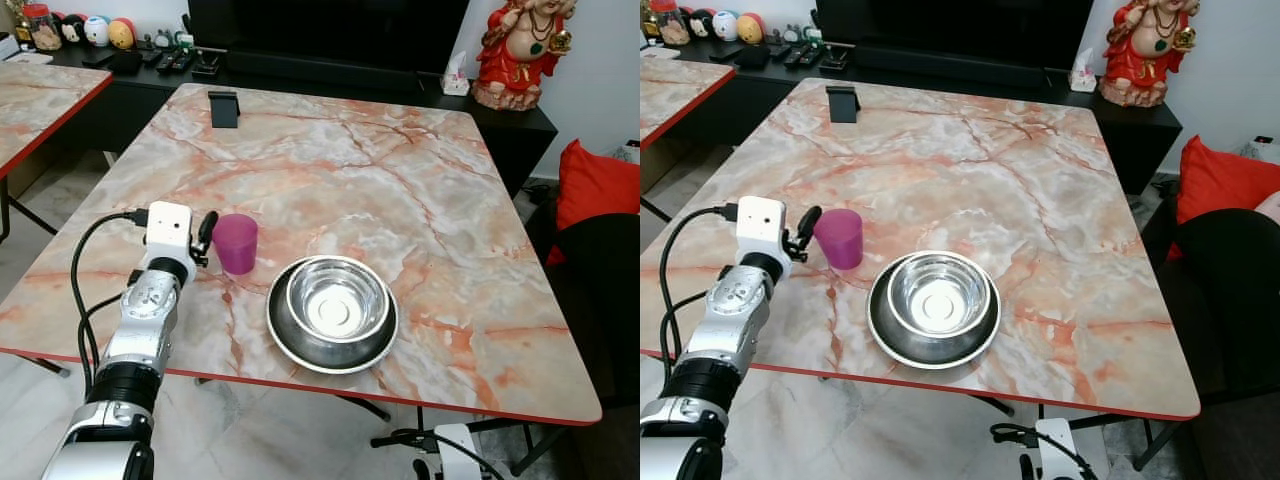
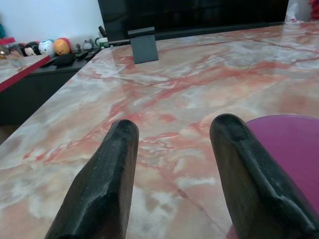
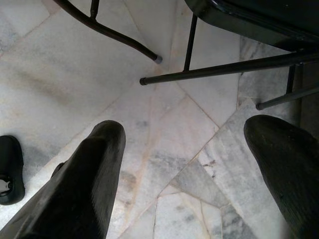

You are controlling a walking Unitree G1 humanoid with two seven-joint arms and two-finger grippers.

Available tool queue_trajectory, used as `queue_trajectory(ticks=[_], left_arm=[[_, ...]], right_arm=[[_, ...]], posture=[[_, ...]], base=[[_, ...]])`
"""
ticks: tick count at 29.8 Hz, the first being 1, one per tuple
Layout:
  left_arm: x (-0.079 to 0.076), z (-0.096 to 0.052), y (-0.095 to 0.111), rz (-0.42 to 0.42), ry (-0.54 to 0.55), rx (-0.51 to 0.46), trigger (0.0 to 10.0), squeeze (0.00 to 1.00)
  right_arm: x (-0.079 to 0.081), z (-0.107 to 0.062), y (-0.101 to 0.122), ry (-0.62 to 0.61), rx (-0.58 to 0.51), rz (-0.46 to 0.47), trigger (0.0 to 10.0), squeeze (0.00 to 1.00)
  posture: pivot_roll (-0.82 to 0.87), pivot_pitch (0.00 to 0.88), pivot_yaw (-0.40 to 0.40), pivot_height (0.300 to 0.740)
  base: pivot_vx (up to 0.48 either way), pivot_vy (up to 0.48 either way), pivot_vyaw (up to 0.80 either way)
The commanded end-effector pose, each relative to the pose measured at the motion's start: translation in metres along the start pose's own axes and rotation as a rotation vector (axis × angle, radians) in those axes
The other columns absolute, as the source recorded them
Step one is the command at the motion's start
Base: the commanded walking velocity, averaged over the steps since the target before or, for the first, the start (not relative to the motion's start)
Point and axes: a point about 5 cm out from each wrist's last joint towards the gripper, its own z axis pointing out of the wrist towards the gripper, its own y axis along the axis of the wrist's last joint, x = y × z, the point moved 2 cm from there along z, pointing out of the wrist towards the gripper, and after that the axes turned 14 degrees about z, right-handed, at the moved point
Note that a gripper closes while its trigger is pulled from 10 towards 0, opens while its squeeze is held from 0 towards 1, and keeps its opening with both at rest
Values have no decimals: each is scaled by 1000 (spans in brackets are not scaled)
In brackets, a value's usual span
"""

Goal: Setting the table

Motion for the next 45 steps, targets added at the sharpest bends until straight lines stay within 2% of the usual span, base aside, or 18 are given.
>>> queue_trajectory(ticks=[1, 13, 32, 35, 37, 39, 43, 44, 45], left_arm=[[-5, 2, 2, -16, -18, -5, 10000, 0], [-15, 5, 10, -49, -54, -37, 10000, 0], [-13, 6, 22, -56, -47, -82, 10000, 0], [1, 0, 35, -24, 29, -167, 10000, 0], [2, -1, 37, -17, 38, -179, 10000, 0], [6, -6, 46, -2, 56, -235, 10000, 0], [3, -17, 57, 20, 56, -291, 10000, 0], [-4, -22, 59, 7, 47, -299, 10000, 0], [-4, -22, 59, 7, 47, -299, 10000, 0]], right_arm=[[-4, 0, -1, -12, 4, -1, 10000, 0], [-4, 0, -1, -13, 3, -3, 10000, 0], [-4, 0, -1, -12, 3, -4, 10000, 0], [-4, 0, -1, -13, 3, -3, 10000, 0], [-4, 0, -1, -12, 3, -3, 10000, 0], [-4, 0, -1, -13, 3, -2, 10000, 0], [-4, -1, -2, -15, 2, 0, 10000, 0], [-5, -1, -2, -16, 2, -1, 10000, 0], [-5, -1, -2, -16, 2, -1, 10000, 0]], posture=[[-23, 0, -99, 740], [-23, 0, -99, 740], [-21, 0, -100, 740], [-18, 0, -98, 740], [-18, 0, -98, 740], [-15, 0, -94, 740], [-11, 0, -92, 740], [-9, 0, -92, 740], [-9, 0, -92, 740]], base=[[0, 0, 0], [0, 0, 0], [0, 0, 0], [0, 0, 0], [0, 0, 0], [0, 0, 0], [0, 0, 0], [0, 0, 0], [0, 0, 0]])
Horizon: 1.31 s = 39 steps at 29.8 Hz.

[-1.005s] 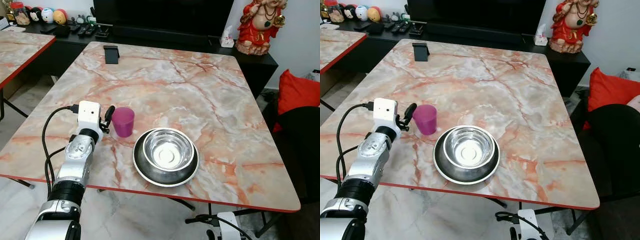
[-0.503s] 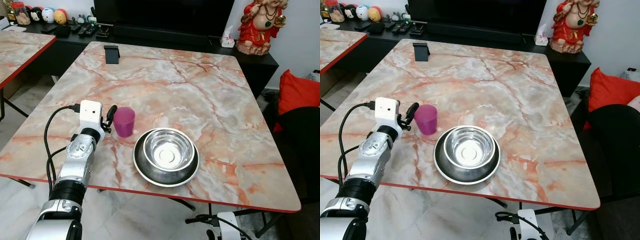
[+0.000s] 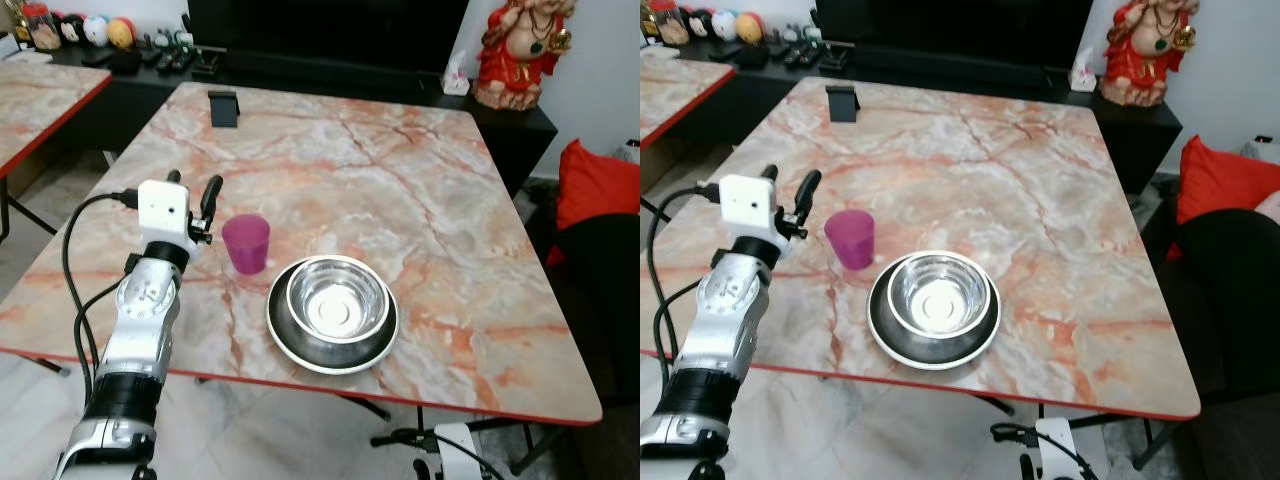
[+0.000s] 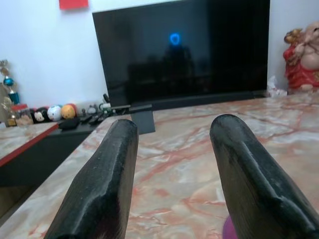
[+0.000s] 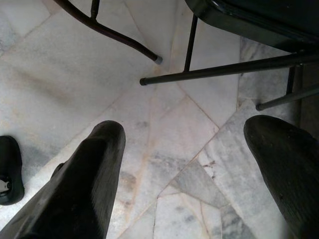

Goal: Setting the table

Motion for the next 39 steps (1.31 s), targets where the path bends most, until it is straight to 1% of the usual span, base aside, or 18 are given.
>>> queue_trajectory(ticks=[1, 6, 8, 10, 16, 20, 24, 29, 35, 39], left_arm=[[-12, -3, 8, -14, -21, -16, 10000, 0], [-25, -8, 6, -43, -36, -6, 10000, 0], [-28, -5, 10, -63, -34, -14, 10000, 0], [-29, 0, 17, -65, -46, -33, 10000, 0], [-28, 4, 20, -64, -61, -38, 10000, 0], [-29, 7, 22, -75, -54, -38, 10000, 0], [-31, 4, 21, -92, -40, -20, 10000, 0], [-27, 0, 18, -104, -10, 0, 10000, 0], [-23, 3, 21, -94, 10, 1, 10000, 0], [-25, 4, 24, -98, 13, 0, 10000, 0]], right_arm=[[-4, -1, -2, -15, 2, -1, 10000, 0], [-3, -1, -2, -16, -4, 9, 10000, 0], [-1, -1, -3, -18, -8, 21, 10000, 0], [0, -1, -4, -23, -8, 34, 10000, 0], [5, -1, -6, -22, -6, 55, 10000, 0], [6, -1, -5, -28, -11, 64, 10000, 0], [4, -1, -2, -30, -16, 65, 10000, 0], [3, -1, -2, -28, -18, 62, 10000, 0], [4, 0, -1, -24, -18, 58, 10000, 0], [4, 0, -1, -23, -17, 58, 10000, 0]], posture=[[-9, 0, -88, 740], [-19, 0, -77, 740], [-23, 0, -64, 740], [-21, 0, -52, 740], [-38, 0, -26, 740], [-35, 0, -26, 740], [-30, 0, -36, 740], [-26, 0, -40, 740], [-17, 0, -40, 740], [-19, 0, -41, 740]], base=[[0, 0, 0], [0, 0, 0], [0, 0, 0], [0, 0, 0], [0, 0, 0], [0, 0, 0], [0, 0, 0], [0, 0, 0], [0, 0, 0], [0, 83, 0]])
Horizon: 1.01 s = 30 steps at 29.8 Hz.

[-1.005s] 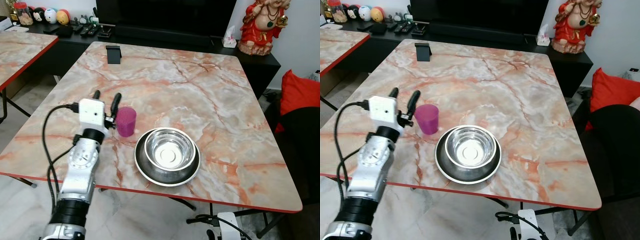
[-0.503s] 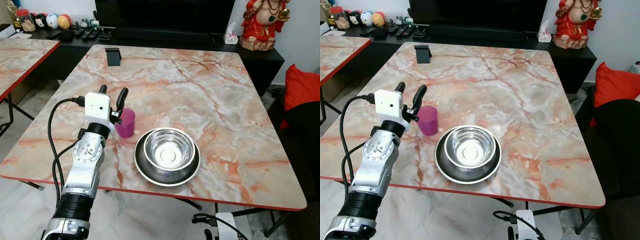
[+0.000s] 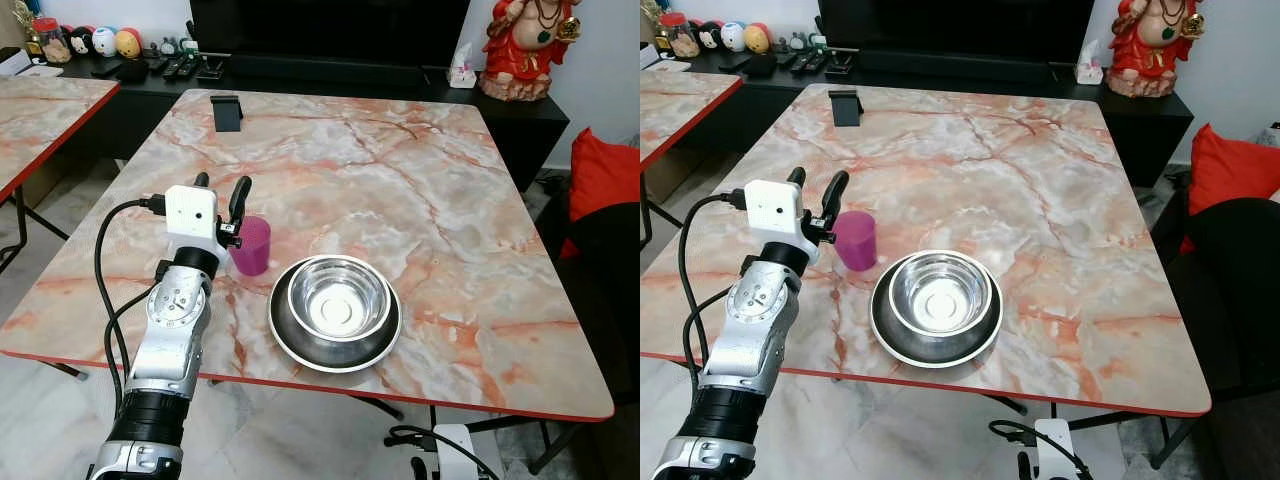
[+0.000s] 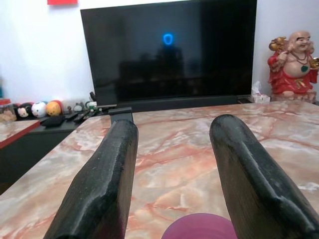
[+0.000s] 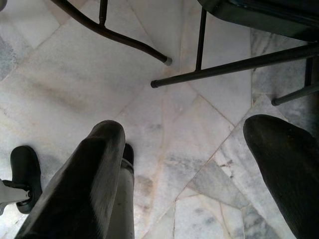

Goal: Setting the table

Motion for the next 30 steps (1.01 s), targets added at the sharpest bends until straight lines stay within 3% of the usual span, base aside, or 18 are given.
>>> queue_trajectory(ticks=[1, 8, 30], left_arm=[[-1, 3, 9, 4, 6, -22, 10000, 0], [0, 5, 12, 3, 15, -30, 10000, 0], [3, 8, 23, 11, 32, -59, 10000, 0]], right_arm=[[-3, 0, 0, -5, 0, 8, 10000, 0], [-3, 0, 0, -5, -1, 8, 10000, 0], [-1, 0, 0, 3, -1, 7, 10000, 0]], posture=[[-19, 0, -41, 740], [-20, 0, -43, 740], [-19, 0, -38, 740]], base=[[0, 334, 0], [0, -94, 0], [0, 445, 0]])
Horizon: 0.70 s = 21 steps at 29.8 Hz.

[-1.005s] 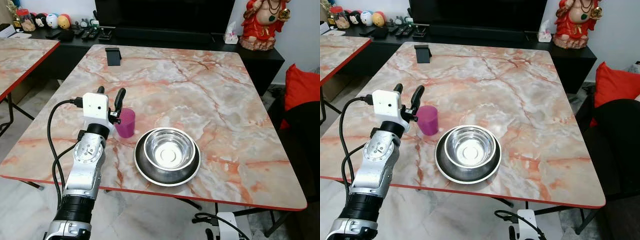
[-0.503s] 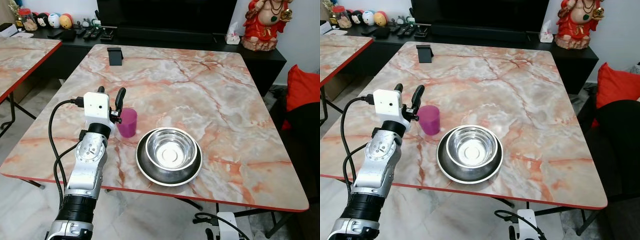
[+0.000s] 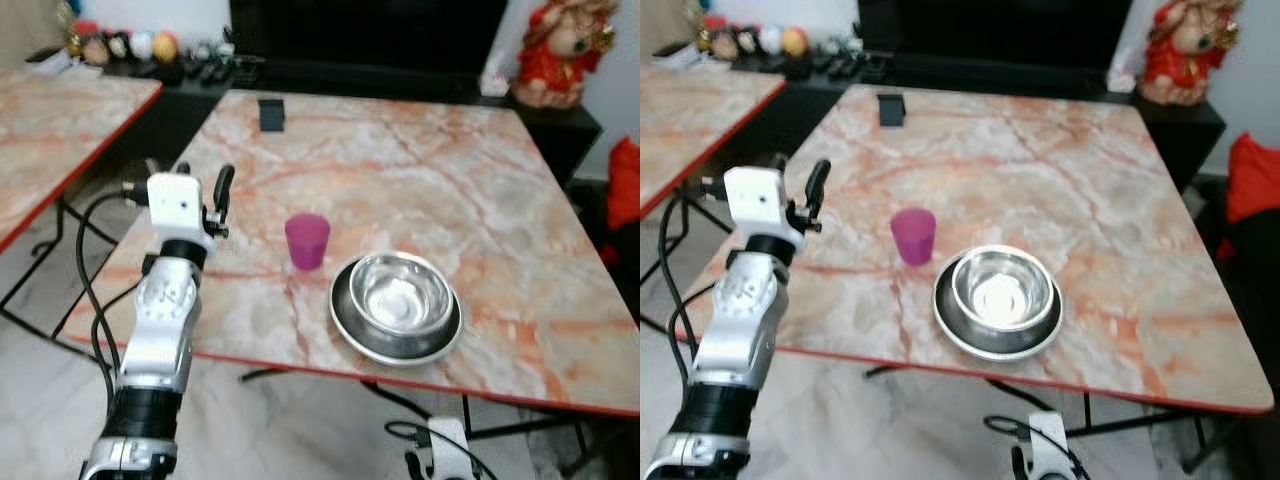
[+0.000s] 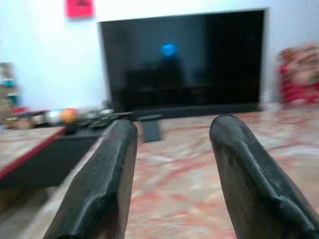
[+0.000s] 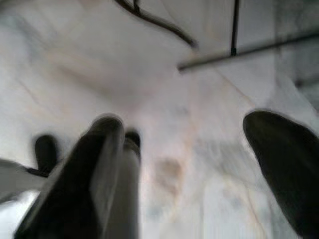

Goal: Setting the table

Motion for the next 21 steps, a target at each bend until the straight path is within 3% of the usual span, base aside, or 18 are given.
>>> queue_trajectory(ticks=[1, 21], left_arm=[[10, 2, 6, 25, 24, -19, 10000, 0], [9, 4, 12, 35, 19, -39, 10000, 0]], right_arm=[[5, 1, 3, 13, -13, 11, 10000, 0], [6, 0, 3, 21, -14, 10, 10000, 0]], posture=[[-18, 0, -37, 740], [-21, 0, -35, 740]], base=[[0, 480, 0], [0, 480, 0]])
